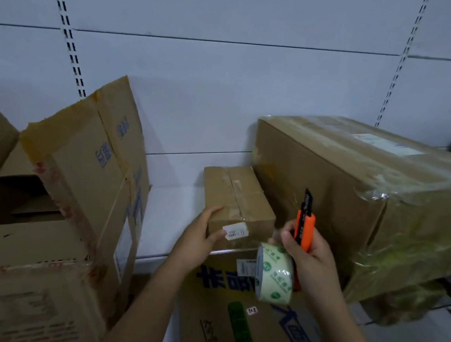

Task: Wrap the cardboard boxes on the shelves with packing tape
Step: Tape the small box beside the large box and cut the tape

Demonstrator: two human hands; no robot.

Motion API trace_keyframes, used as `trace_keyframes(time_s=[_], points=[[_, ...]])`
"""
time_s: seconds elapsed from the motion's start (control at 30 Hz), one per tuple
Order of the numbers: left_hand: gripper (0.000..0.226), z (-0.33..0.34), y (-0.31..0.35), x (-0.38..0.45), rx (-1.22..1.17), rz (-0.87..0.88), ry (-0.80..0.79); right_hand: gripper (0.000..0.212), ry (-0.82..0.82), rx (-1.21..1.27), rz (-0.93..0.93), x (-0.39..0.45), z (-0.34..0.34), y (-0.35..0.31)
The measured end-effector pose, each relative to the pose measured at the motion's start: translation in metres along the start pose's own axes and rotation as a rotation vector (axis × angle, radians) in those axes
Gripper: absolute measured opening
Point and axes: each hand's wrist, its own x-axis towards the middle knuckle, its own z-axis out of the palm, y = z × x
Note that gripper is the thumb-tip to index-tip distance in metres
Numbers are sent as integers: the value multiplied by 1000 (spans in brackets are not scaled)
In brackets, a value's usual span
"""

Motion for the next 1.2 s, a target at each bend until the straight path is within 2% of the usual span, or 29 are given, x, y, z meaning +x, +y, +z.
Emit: trace_keyframes(time_s=[0.23,0.4,0.47,0.53,0.6,0.7,0.73,0.77,0.87,0.9,0.93,0.97,1.03,1.1,1.2], points=[[53,17,10,13,42,-19,68,8,-18,-159,-14,20,10,19],[40,15,7,1,160,-60,222,9,126,-213,-1,21,9,32],[39,14,1,-6,122,-90,314,11,168,-241,27,24,8,34],[37,12,-5,-10,-29,-154,358,6,180,-213,87,28,7,36],[30,9,-10,-12,-172,-244,337,4,127,-133,178,33,11,36],[30,8,-9,-9,-93,-395,200,7,0,55,293,38,23,29],[28,8,-5,-9,-115,-435,207,8,-26,93,313,41,26,28],[28,6,-2,-8,-195,-450,259,11,-53,126,326,43,30,23],[36,-9,19,-7,-519,-401,649,14,-135,181,287,47,35,15],[36,-15,27,-7,-522,-337,746,15,-149,167,268,48,36,11],[38,-19,40,-8,-455,-255,774,13,-145,141,246,51,37,10],[41,-23,53,-7,-365,-166,775,9,-126,125,226,53,37,8],[44,-25,75,7,-235,-70,679,7,-81,162,226,63,36,7],[44,-23,83,24,-212,-101,498,9,-37,276,286,76,36,6],[46,-17,83,30,-343,-242,257,9,-36,319,334,87,38,9]])
